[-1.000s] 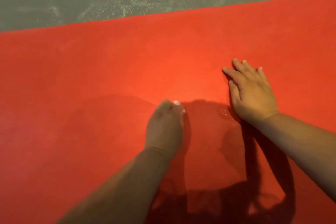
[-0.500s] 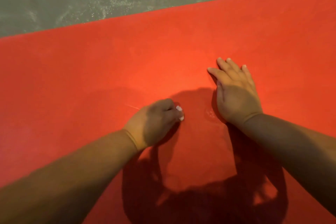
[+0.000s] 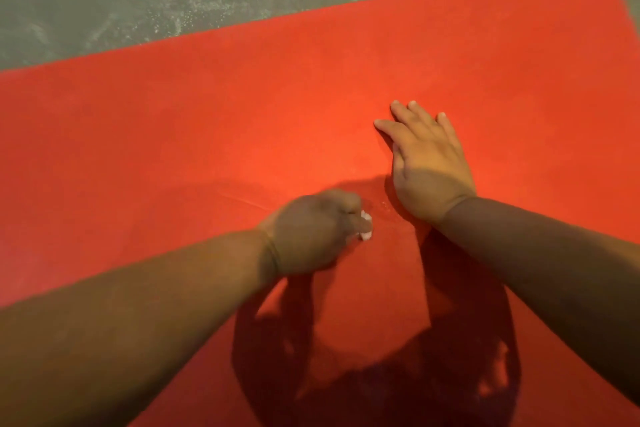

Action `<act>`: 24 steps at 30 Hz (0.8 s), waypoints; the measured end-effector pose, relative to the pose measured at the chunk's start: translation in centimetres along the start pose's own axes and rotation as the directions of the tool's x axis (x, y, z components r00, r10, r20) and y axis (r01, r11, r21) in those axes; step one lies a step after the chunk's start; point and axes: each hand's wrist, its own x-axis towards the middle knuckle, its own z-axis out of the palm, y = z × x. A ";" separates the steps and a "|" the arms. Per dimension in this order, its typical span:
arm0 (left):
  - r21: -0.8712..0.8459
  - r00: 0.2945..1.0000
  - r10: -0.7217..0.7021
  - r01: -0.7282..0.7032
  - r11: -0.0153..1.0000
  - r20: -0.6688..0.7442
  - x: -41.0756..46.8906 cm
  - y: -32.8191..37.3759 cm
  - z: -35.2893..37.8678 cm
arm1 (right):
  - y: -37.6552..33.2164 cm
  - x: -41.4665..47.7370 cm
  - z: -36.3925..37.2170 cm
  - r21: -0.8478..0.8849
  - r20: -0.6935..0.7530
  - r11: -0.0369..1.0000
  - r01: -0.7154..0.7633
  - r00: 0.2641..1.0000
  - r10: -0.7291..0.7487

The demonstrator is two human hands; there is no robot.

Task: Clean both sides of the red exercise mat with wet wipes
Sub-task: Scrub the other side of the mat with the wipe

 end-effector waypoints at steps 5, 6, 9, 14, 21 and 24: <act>0.042 0.835 -0.509 0.528 0.848 -0.211 6.1 -6.6 -3.2 | 0.3 0.5 -0.7 0.050 0.093 0.999 -0.012 0.996 0.008; -0.009 0.781 -0.570 0.587 0.809 -0.254 6.5 -6.0 -2.9 | 0.5 0.6 -1.1 0.069 0.126 0.998 -0.008 0.992 0.000; -0.060 0.818 -0.514 0.518 0.853 -0.258 4.8 -3.0 -2.2 | 0.4 1.1 -2.6 0.125 0.229 0.991 -0.046 0.973 0.016; -0.161 0.855 -0.519 0.510 0.845 -0.019 -1.0 -1.8 -4.3 | -2.5 0.7 -2.1 0.155 0.114 0.988 -0.007 0.993 -0.010; 0.210 0.439 -0.836 0.829 0.518 0.330 -8.5 -4.5 -5.6 | -6.8 1.4 1.1 0.067 -0.013 0.997 0.039 0.999 -0.038; 0.258 0.374 -0.831 0.827 0.499 0.411 -9.5 -4.5 -5.1 | -8.7 1.1 1.9 0.159 -0.002 0.987 0.030 1.000 -0.030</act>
